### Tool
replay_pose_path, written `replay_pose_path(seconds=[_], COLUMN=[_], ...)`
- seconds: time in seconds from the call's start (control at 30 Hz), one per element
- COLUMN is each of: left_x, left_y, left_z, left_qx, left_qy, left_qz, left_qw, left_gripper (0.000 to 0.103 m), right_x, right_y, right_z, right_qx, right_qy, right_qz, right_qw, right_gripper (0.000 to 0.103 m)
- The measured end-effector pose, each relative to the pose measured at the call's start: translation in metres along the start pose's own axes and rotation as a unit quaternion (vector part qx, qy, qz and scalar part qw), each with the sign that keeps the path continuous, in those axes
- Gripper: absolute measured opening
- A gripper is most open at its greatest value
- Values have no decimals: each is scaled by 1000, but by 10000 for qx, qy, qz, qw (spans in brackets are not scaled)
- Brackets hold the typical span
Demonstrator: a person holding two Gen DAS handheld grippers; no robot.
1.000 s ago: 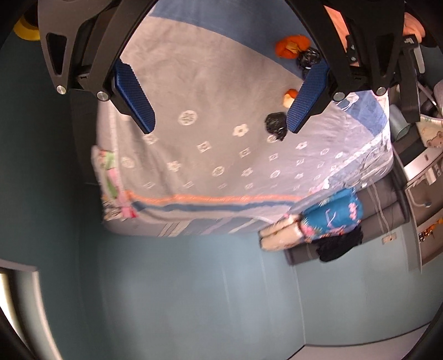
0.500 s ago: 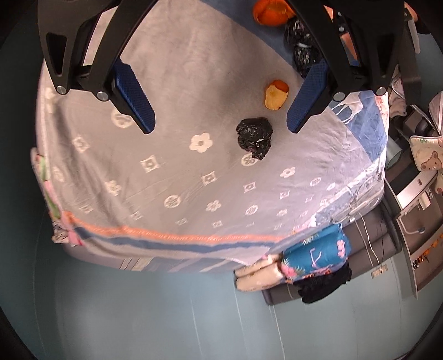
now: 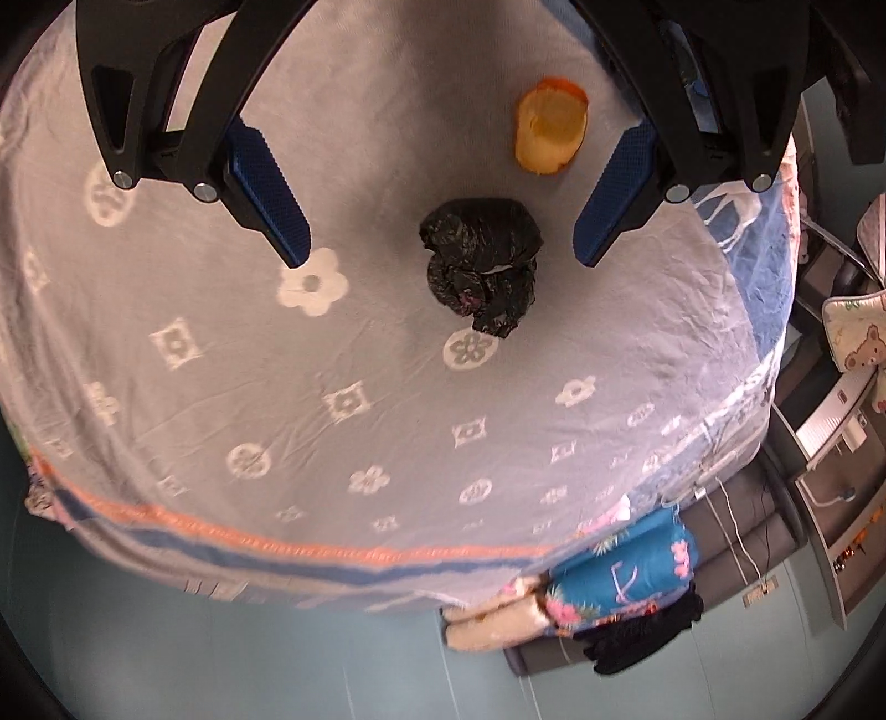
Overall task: Collect trash
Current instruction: 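Grasp a black plastic bag with the left tool while the right tool grasps another black bag, then lift both black bags and carry them over the yellow-rimmed bin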
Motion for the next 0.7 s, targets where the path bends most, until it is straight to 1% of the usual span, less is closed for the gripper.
replay_pose_path(seconds=[0.07,0.17,0.23,0.27,0.33,0.37,0.4,0.43,0.47,0.5,0.53,0.63,0.7], left_x=[3,6,7,7,8,9,10,10,10,10,9,4,1], left_y=[-1,-1,0,0,0,0,1,1,1,1,1,2,1], left_z=[-2,-2,1,3,6,7,8,8,8,8,8,11,12], left_qx=[-88,-71,-14,3,63,68,54,40,18,-3,-14,-3,34], left_qy=[-63,-111,-157,-196,-265,-289,-378,-430,-488,-532,-554,-610,-588], left_qz=[-10,-29,-33,-28,-39,-34,-39,-49,-60,-59,-44,-23,0], left_qw=[9999,9999,9999,9998,9996,9996,9993,9991,9988,9986,9985,9981,9983], left_gripper=[90,85,73,70,53,49,42,37,34,32,28,23,21], right_x=[17,42,53,56,65,68,71,73,75,75,75,68,61], right_y=[-2,-3,-5,-7,-9,-10,-11,-11,-12,-13,-12,-11,-9], right_z=[-6,-16,-21,-22,-26,-28,-29,-31,-32,-33,-33,-31,-29], right_qx=[-84,-220,-291,-310,-361,-375,-388,-404,-423,-410,-386,-292,-230], right_qy=[41,66,57,48,42,71,105,117,140,168,180,194,209], right_qz=[-154,-327,-411,-434,-522,-564,-590,-608,-635,-658,-669,-599,-523], right_qw=[9998,9992,9987,9986,9980,9977,9974,9973,9970,9968,9969,9976,9981], right_gripper=[92,90,81,80,67,65,60,53,49,43,41,36,36])
Point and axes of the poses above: each gripper's, at about its wrist camera, not at the fingertips, and x roughly the way its jaws point, z to its right, y to its top, the point moved 7 cm from there along x, roughly the way its jaws point, and after that the axes turned 7 degrees about -y, right-handed, at the moved point
